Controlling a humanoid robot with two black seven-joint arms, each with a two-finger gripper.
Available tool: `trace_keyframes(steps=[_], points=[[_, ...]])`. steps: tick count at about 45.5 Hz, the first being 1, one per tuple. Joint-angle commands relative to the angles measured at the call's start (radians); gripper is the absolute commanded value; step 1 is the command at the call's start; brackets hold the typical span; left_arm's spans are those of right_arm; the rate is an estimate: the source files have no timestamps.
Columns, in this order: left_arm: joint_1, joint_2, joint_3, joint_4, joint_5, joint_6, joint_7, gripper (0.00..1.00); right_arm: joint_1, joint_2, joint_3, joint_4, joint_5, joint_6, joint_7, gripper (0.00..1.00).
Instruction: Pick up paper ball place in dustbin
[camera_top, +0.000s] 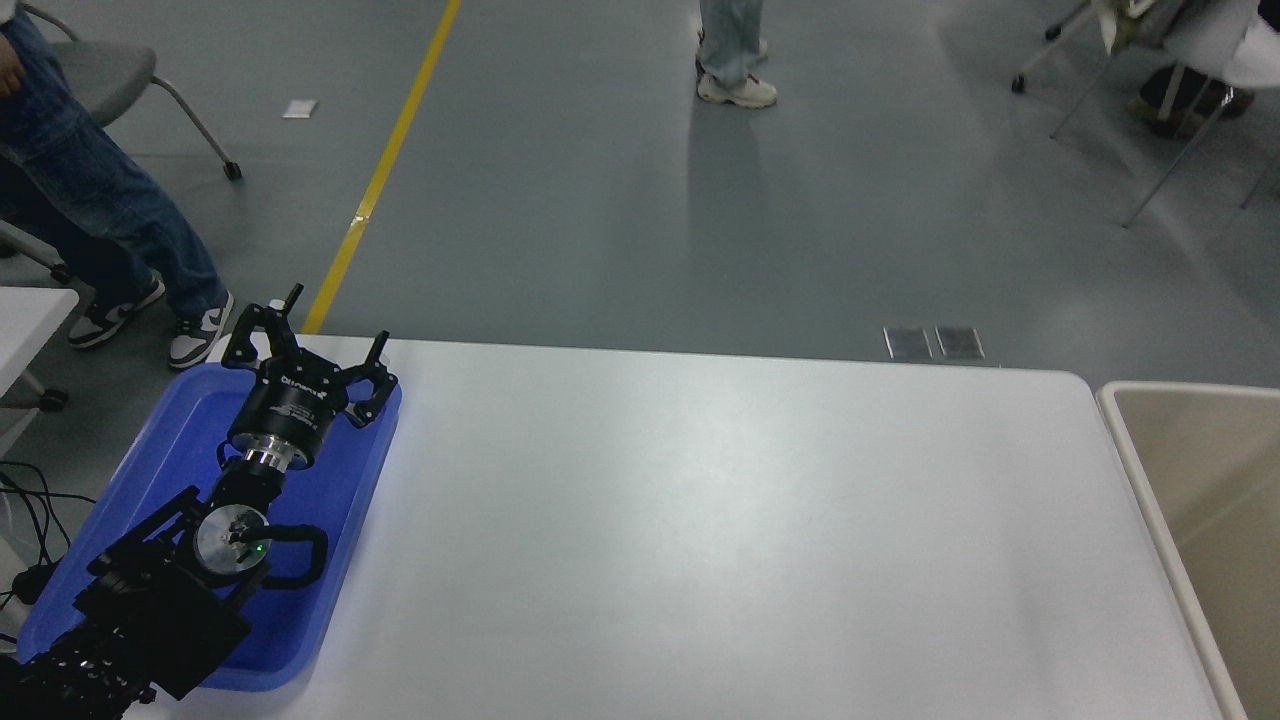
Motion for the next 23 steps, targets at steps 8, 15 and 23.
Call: trace_keyframes(steps=[8, 15, 23], points=[[0.0, 0.0, 0.001, 0.0, 0.0, 0.0, 0.0, 1.0, -0.198, 0.037, 0.163, -0.081, 0.032, -0.075, -0.023, 0.53], [0.0, 0.0, 0.001, 0.0, 0.0, 0.0, 0.0, 1.0, -0.198, 0.043, 0.211, -0.079, 0.032, -0.115, -0.023, 1.0], [0.0, 0.0, 0.001, 0.0, 0.0, 0.0, 0.0, 1.0, -0.201, 0.043, 0.263, -0.076, 0.032, -0.114, -0.023, 1.0]])
